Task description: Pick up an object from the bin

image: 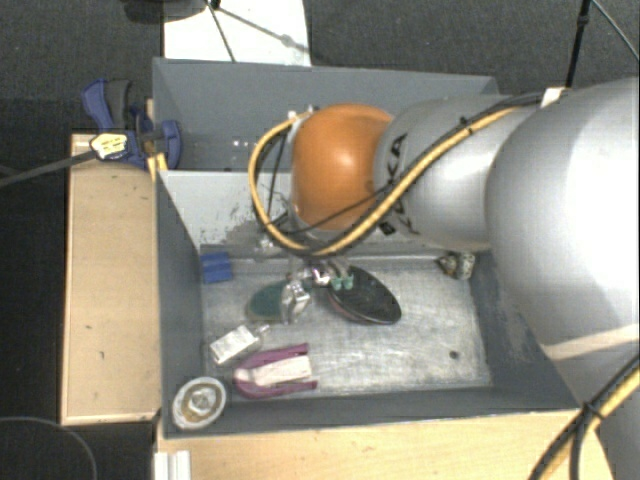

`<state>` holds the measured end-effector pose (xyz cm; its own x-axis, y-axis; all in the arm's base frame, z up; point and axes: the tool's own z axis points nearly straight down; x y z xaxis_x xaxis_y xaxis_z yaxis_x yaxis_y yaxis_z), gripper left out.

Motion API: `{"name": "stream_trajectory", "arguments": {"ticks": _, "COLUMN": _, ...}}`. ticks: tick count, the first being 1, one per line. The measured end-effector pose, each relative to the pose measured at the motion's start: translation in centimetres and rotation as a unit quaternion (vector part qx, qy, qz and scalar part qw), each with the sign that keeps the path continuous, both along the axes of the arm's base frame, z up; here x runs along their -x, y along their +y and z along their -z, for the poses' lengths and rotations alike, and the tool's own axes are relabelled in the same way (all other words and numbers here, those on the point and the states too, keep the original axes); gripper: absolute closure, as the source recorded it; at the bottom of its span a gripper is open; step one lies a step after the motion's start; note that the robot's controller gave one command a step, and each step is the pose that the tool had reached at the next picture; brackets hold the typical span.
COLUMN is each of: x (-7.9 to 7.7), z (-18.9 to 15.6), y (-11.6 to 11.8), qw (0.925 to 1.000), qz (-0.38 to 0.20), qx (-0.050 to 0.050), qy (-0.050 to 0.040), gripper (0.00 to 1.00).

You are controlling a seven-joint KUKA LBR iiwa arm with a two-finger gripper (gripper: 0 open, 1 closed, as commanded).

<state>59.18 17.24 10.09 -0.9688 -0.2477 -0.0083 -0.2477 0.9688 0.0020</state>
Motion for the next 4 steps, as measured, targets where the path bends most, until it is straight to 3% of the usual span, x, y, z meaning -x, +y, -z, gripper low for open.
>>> {"name": "stream_trajectory", "arguments": {"ticks": 1, "x": 0.0, "z": 3.0, "y": -0.8, "qw": 1.0, "qz": 0.005, "qx": 0.001, "qy": 0.0015, "gripper": 0.0}}
{"name": "stream_trajectory", "arguments": {"ticks": 2, "x": -0.1, "z": 2.9, "y": -0.7, "qw": 1.0, "qz": 0.006, "qx": 0.0, "qy": 0.0011, "gripper": 0.0}}
{"name": "stream_trajectory", "arguments": {"ticks": 3, "x": -0.3, "z": 2.7, "y": -0.7, "qw": 1.0, "qz": 0.008, "qx": -0.001, "qy": -0.0021, "gripper": 1.0}}
{"name": "stream_trajectory", "arguments": {"ticks": 4, "x": -0.5, "z": -6.3, "y": -0.6, "qw": 0.9999, "qz": 0.01, "qx": 0.0, "qy": -0.002, "gripper": 1.0}}
